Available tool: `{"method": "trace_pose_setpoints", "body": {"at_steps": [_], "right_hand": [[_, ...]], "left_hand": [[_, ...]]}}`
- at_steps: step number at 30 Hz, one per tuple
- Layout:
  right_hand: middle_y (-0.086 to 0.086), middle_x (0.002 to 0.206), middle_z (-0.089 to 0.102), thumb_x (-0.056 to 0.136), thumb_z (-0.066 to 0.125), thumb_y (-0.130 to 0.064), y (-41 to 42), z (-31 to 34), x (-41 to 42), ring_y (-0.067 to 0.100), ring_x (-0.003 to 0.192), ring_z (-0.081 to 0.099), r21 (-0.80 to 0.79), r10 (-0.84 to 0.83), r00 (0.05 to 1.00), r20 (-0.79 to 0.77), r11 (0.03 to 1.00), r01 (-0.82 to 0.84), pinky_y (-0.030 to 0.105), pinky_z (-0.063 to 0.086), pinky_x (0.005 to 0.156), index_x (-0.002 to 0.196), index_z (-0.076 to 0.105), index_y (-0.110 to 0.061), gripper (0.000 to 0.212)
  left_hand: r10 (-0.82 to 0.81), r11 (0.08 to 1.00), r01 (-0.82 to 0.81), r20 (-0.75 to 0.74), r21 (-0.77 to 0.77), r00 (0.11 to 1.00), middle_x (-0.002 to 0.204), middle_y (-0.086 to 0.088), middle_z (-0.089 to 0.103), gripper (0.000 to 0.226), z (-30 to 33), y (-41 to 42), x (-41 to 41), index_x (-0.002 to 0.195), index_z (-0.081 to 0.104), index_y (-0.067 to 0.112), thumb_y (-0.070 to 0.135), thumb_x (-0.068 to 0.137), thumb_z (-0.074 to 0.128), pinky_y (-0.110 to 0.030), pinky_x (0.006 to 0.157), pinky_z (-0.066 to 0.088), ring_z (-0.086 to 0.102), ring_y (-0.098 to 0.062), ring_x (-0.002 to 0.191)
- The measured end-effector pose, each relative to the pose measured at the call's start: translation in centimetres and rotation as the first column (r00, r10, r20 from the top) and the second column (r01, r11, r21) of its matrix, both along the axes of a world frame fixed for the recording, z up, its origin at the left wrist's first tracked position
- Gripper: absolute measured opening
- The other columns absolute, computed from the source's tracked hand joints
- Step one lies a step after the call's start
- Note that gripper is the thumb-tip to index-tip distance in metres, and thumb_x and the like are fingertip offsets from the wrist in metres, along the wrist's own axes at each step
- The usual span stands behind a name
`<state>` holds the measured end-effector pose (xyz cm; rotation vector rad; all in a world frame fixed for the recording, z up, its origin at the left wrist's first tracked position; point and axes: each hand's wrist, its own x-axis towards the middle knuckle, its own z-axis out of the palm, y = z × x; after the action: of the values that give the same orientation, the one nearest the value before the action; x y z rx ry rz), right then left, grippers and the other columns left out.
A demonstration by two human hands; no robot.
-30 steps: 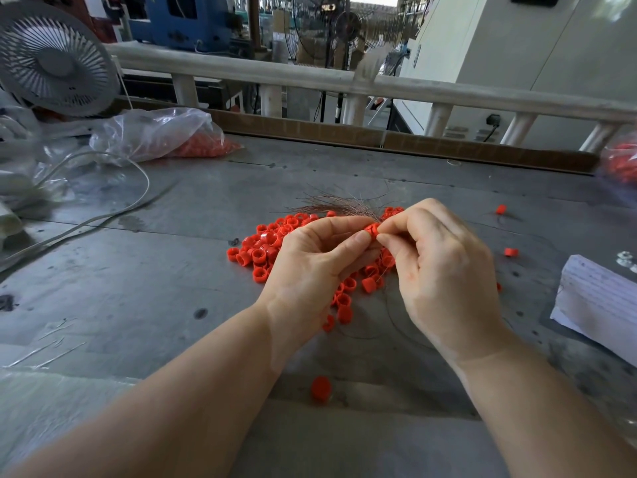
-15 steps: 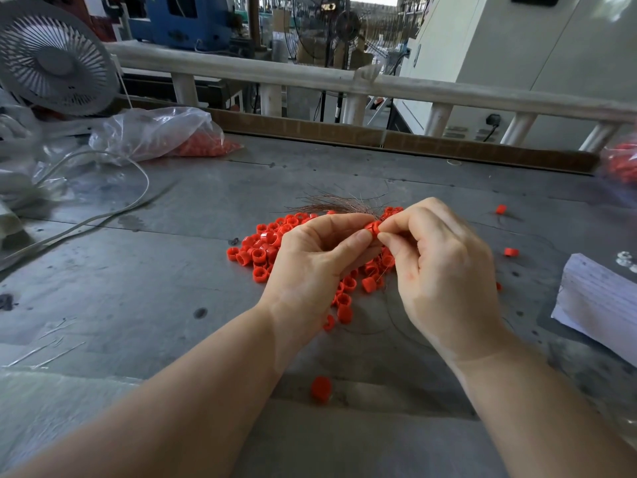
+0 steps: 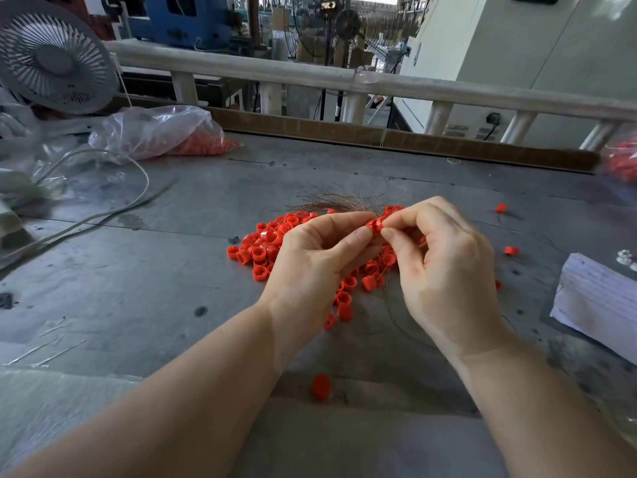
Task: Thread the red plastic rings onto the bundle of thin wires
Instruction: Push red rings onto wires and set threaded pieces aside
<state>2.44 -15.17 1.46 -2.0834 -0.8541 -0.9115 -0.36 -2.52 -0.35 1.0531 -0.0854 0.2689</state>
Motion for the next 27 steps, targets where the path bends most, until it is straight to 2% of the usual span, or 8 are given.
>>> {"method": "trace_pose_setpoints", "body": {"at_steps": [17, 23, 27], "right_hand": [[0.008, 0.077, 0.062, 0.084, 0.063, -0.005, -0.09, -0.01, 0.16, 0.024, 0.072, 0.059, -0.04, 0.043, 0.999, 0.015, 0.998, -0.042, 0.037, 0.05, 0.065, 0.078, 0.066, -0.001, 0.008], [0.009, 0.077, 0.061, 0.085, 0.062, -0.006, -0.09, -0.02, 0.12, 0.025, 0.071, 0.06, -0.081, 0.011, 0.998, 0.069, 0.997, -0.005, 0.035, 0.051, 0.064, 0.078, 0.066, -0.001, 0.009], [0.01, 0.076, 0.061, 0.085, 0.061, -0.006, 0.13, -0.17, 0.0, 0.027, 0.07, 0.061, -0.082, -0.028, 0.994, 0.103, 0.996, 0.036, 0.034, 0.049, 0.065, 0.078, 0.065, -0.001, 0.01]], "left_hand": [[-0.083, 0.989, 0.07, -0.099, -0.129, 0.992, 0.08, -0.006, 0.072, 0.027, 0.22, 0.09, -0.06, 0.093, 0.066, 0.002, 0.009, 0.068, 0.062, -0.018, 0.071, 0.056, 0.07, -0.012, 0.076], [-0.052, 0.992, 0.04, -0.096, -0.121, 0.994, 0.078, -0.006, 0.072, 0.026, 0.27, -0.04, -0.08, 0.091, 0.066, 0.002, 0.008, 0.067, 0.062, -0.019, 0.07, 0.056, 0.069, -0.012, 0.073], [-0.012, 0.997, 0.006, -0.073, -0.081, 0.997, 0.081, -0.007, 0.073, 0.025, 0.17, -0.08, -0.1, 0.091, 0.068, 0.004, 0.009, 0.067, 0.063, -0.019, 0.069, 0.056, 0.07, -0.014, 0.078]]}}
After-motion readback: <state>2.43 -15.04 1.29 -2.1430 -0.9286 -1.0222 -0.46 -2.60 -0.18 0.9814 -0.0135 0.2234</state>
